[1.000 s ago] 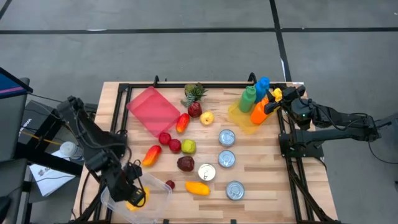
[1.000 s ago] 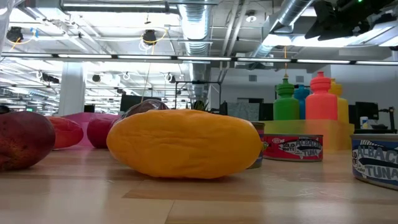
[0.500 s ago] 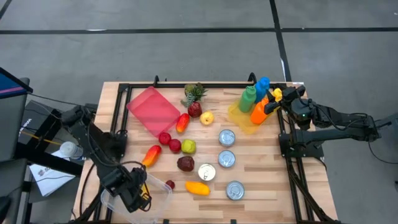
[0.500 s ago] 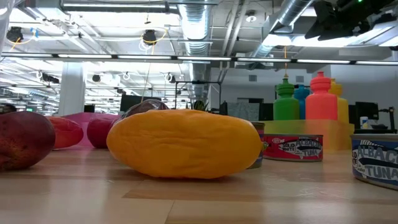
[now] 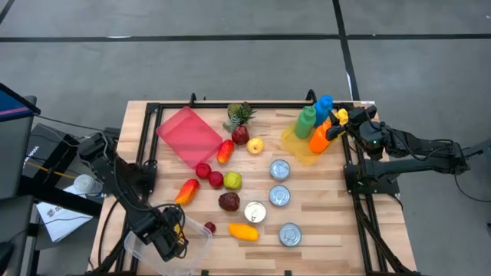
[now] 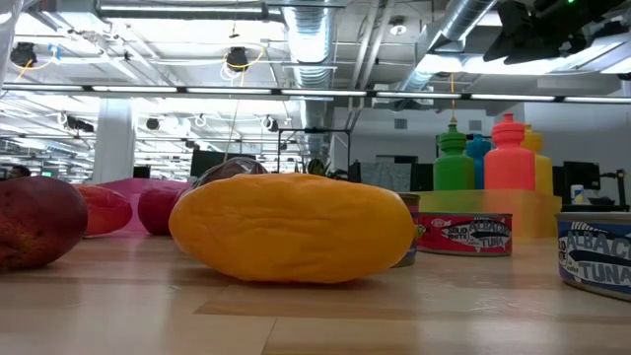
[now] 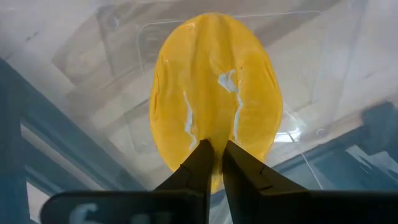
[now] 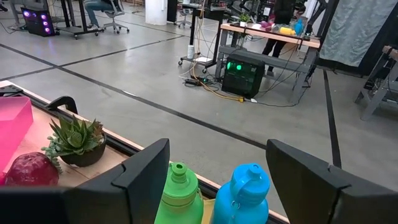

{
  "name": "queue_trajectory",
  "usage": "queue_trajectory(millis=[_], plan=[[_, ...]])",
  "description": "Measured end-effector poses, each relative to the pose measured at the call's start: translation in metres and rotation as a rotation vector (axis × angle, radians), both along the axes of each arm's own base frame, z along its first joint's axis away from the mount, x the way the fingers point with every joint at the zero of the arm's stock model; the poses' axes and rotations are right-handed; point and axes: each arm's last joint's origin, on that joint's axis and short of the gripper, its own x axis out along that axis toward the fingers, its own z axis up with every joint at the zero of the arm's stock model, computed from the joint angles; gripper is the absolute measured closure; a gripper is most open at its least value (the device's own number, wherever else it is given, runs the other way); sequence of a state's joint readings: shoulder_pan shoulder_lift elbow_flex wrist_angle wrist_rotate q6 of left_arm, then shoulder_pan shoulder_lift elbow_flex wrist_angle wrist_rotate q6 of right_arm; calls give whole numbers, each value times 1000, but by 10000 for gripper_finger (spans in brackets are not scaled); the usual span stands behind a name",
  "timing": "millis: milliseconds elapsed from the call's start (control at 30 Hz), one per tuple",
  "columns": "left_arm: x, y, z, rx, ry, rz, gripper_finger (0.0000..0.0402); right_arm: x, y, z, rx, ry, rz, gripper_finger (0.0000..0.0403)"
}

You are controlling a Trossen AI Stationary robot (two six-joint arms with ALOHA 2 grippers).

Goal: Pick & Place Food Item
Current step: Put the yellow star fruit into the transparent bin, then put the bottom red mango into the transparent bin

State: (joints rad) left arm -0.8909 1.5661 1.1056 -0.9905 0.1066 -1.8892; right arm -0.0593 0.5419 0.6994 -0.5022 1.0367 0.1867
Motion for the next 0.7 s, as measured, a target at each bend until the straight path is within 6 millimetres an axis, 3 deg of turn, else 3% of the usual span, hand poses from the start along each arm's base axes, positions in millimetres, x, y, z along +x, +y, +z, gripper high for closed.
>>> queue_trajectory(millis=[267, 533, 700], plan=[[1, -1, -1, -23, -18, 8, 361, 0, 0, 0, -1, 2, 0, 143], [-1, 1, 10, -76, -61, 3, 222, 0, 0, 0, -1, 3, 0, 143], [-4, 12, 43, -239, -176, 14, 145, 0, 0, 0, -1, 2, 0, 143]])
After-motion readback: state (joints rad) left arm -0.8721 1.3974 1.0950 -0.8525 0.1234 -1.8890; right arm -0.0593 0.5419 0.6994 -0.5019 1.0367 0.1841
